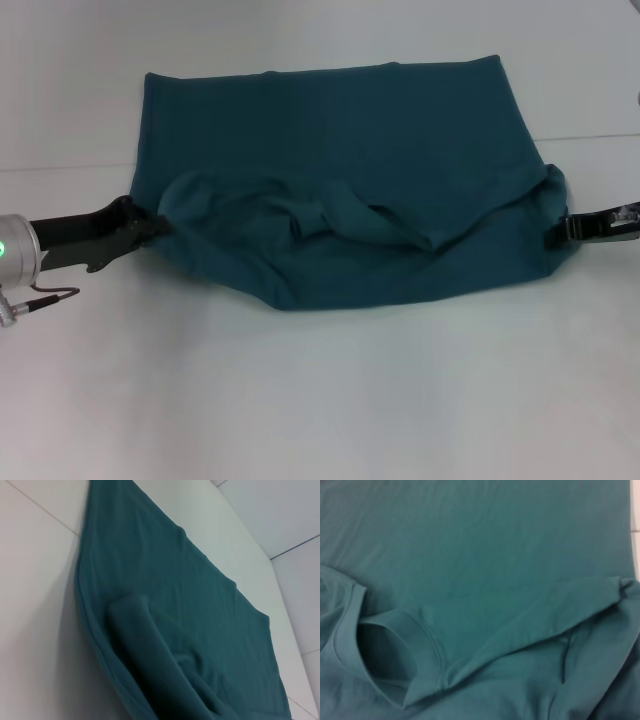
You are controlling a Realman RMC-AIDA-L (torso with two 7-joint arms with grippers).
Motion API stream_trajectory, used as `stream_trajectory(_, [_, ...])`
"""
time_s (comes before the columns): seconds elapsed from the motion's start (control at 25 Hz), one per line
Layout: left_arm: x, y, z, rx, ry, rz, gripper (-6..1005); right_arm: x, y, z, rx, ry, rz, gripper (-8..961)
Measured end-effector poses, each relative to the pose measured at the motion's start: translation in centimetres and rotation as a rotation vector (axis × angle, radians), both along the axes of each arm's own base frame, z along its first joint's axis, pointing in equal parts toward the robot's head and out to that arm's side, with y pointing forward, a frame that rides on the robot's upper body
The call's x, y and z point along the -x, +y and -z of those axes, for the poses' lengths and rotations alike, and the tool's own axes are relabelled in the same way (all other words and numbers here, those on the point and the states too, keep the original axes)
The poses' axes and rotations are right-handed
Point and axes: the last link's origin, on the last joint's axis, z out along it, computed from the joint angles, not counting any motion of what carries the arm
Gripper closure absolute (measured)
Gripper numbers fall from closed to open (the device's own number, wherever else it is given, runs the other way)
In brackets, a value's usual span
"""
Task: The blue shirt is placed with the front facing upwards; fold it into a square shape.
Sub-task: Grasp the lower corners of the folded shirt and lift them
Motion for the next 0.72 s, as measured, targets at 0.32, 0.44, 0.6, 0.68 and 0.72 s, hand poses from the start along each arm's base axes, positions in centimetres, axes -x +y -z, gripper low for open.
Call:
stream_trajectory(0.32, [0.1, -0.1, 0.0, 0.002, 0.005, -0.002, 971, 0.0, -0.1, -0.4, 0.001, 0.01, 0.011, 885])
stream_trajectory(0.44, [0.0, -0.3, -0.1, 0.021, 0.012, 0.027, 971, 0.3, -0.1, -0.8, 0.018, 0.01, 0.001, 885])
stream_trajectory(0.6, [-0.5, -0.9, -0.9, 0.077, 0.043, 0.1, 971, 0.8, -0.7, -1.9, 0.051, 0.015, -0.017, 884])
stream_trajectory(0.68, [-0.5, -1.2, -1.2, 0.112, 0.077, 0.122, 971, 1.0, -1.1, -2.6, 0.064, 0.014, -0.026, 884])
stream_trajectory(0.72, [-0.5, -1.3, -1.4, 0.129, 0.094, 0.13, 971, 1.1, -1.2, -2.9, 0.072, 0.014, -0.03, 884])
